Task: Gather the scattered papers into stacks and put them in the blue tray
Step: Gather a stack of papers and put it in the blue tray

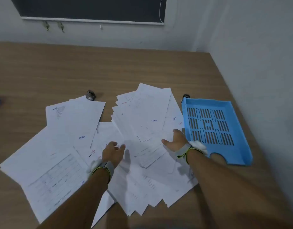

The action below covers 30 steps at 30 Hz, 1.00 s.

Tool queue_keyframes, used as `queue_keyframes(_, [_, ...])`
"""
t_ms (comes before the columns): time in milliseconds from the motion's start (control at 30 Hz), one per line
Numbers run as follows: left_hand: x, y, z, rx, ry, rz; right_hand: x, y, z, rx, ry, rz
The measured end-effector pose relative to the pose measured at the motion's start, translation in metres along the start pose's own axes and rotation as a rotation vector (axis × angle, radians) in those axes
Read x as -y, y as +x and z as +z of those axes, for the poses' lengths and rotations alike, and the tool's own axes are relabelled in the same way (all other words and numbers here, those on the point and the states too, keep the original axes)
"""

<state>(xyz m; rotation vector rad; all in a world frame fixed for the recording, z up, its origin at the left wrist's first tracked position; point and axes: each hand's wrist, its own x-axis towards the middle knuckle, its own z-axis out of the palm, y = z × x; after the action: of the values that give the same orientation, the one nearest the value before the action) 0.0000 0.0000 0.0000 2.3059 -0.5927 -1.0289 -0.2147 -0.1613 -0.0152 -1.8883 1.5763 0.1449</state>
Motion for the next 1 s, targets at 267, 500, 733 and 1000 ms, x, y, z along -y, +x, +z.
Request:
queue_keyframes(267, [-0.013,0.040,0.014,0.000,-0.293,-0.114,-0.005,0.010,0.040,0.025,-0.118,-0.244])
queue_keyframes(500, [-0.019,0.057,0.030,-0.099,-0.250,-0.172,0.001,0.020,0.029,-0.370,-0.039,-0.372])
queue_keyframes(733, [-0.015,0.069,0.027,0.024,-0.116,-0.103,-0.003,0.068,0.016,-0.247,0.020,0.020])
queue_keyframes(1000, [-0.031,0.072,0.013,0.112,-0.379,-0.210,0.026,0.074,0.014,-0.269,0.106,-0.075])
